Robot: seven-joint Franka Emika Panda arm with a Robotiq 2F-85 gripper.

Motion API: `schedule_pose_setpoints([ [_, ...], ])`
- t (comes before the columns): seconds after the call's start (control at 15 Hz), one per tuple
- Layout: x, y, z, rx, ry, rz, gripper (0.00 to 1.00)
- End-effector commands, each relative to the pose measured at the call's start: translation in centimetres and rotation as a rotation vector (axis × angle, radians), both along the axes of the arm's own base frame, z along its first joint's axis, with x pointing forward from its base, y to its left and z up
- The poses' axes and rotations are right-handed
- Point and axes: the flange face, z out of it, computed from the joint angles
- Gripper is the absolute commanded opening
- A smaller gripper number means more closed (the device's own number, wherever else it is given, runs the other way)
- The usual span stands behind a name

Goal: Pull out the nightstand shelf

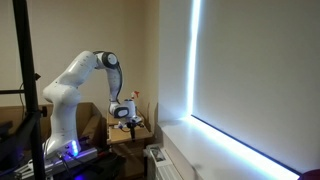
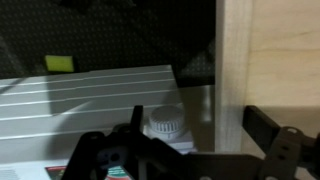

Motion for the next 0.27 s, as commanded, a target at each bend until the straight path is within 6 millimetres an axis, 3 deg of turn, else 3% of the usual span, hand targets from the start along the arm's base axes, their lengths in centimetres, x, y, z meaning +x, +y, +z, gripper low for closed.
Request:
schedule_pose_setpoints([
  [0.0, -0.6, -3.9, 0.6, -0.074, 0.077, -0.098, 1.0],
  [0.07, -0.6, -2.7, 0.5, -0.051, 0.047, -0.052, 1.0],
  [0.2, -0.5, -3.2, 0.7, -0.063, 0.049, -0.058, 1.0],
])
